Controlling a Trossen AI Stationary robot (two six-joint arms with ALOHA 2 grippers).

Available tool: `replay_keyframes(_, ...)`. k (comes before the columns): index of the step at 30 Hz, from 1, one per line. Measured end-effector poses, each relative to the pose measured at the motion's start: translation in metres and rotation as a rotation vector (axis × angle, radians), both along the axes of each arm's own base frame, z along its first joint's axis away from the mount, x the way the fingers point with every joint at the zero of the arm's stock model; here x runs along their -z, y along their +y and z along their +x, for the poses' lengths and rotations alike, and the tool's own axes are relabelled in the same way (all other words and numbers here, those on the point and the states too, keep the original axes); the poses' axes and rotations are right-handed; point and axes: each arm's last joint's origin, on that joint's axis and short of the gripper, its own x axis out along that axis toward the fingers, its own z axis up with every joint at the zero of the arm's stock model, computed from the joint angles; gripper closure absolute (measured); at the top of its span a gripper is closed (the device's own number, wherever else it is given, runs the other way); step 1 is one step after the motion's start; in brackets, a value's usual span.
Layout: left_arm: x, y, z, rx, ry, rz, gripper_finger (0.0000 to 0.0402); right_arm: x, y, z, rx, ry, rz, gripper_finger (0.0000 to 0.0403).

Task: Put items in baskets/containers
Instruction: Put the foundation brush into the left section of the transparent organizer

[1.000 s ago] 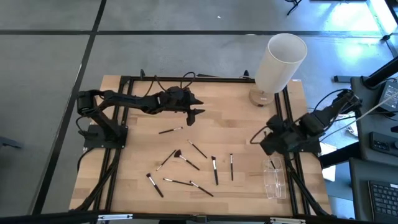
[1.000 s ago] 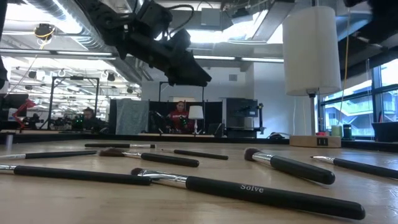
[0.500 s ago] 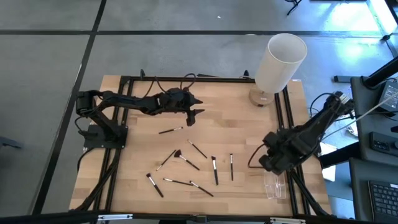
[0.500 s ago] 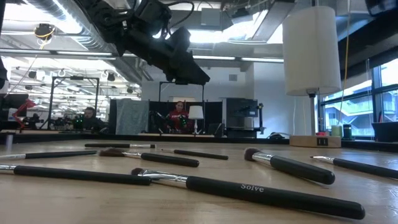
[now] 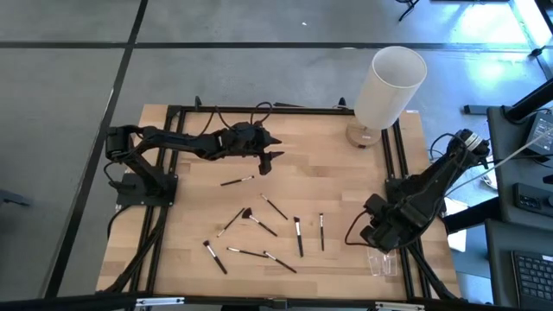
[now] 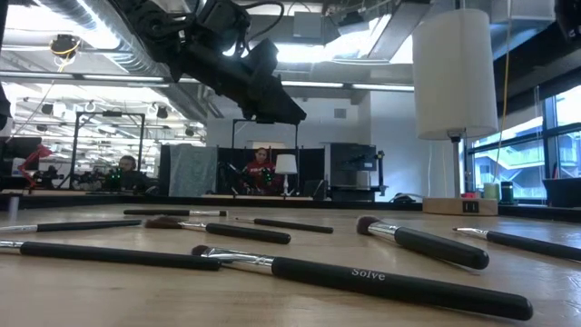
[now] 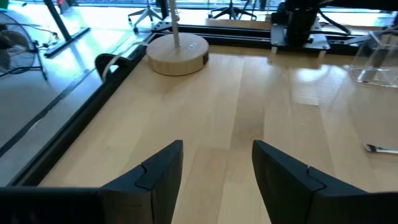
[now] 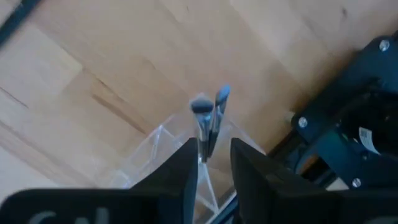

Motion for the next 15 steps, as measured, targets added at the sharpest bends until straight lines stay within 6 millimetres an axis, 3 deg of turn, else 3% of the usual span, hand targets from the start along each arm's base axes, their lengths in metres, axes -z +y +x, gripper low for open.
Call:
replay_keyframes(8,0.001,0.001,-0.001,-0.035,0.028,0.044,0.0212,-0.014,-0.003,0.0,-0.032,-0.017,-0.054,0.0305)
replay_keyframes(11,0.005,0.0,-0.006,0.002,0.124,0.109,0.0212,-0.031,-0.004,0.007,-0.092,-0.193,-0.183,0.0311)
replay_keyframes(15,0.001,0.004,-0.027,-0.075,0.325,0.2,0.0213,-0.053,-0.009,0.021,-0.196,-0.571,-0.578,0.0323)
